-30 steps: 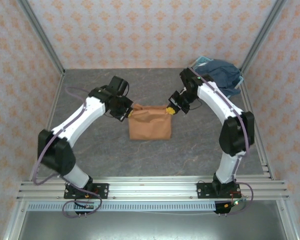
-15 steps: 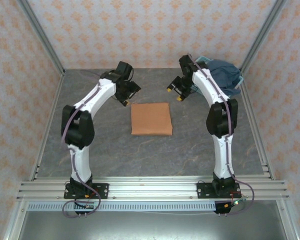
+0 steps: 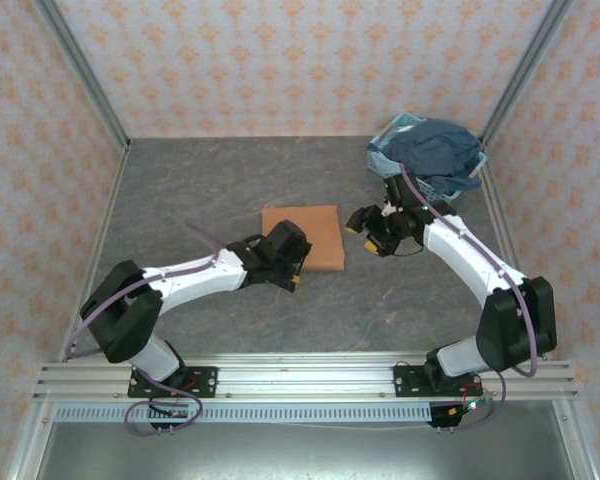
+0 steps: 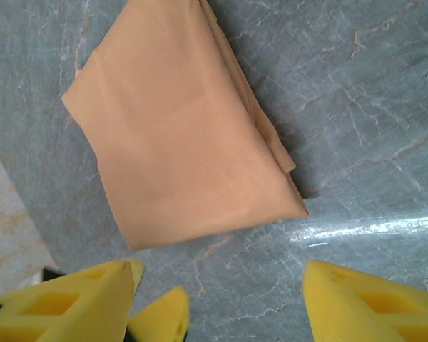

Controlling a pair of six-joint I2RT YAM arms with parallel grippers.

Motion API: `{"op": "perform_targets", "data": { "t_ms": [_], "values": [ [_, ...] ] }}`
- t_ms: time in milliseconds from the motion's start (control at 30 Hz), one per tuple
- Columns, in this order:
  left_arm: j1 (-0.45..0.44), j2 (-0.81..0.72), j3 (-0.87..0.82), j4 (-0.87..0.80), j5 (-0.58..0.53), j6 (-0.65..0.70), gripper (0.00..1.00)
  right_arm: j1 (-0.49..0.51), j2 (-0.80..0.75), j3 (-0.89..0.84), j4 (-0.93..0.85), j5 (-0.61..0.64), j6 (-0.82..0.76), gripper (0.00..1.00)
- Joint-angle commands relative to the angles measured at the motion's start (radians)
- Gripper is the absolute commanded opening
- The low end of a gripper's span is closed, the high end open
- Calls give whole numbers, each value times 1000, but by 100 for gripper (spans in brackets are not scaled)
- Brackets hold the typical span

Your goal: Fold and stack the t-shirts

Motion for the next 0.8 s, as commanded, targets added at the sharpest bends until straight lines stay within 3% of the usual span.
{"op": "perform_targets", "data": {
  "t_ms": [0, 67, 200, 467, 567, 767],
  "values": [
    [-62, 27, -60, 209, -173, -272, 74, -1, -49, -27, 71, -29, -1, 64],
    [-90, 47, -80, 248, -241, -325, 74, -2, -73, -38, 71, -36, -7, 64],
    [-96, 100, -88, 274, -253, -376, 72, -3, -98, -41, 52, -61, -11, 64],
    [-86, 145, -114, 351, -354, -395, 59, -6, -158, -63, 36, -80, 1, 64],
    [-81, 179, -123, 384, -336, -411, 47, -5, -167, -76, 35, -85, 9, 64],
    [-31, 217, -121, 418, -340, -403, 12, -7, -181, -90, 37, -81, 26, 64]
  ]
}}
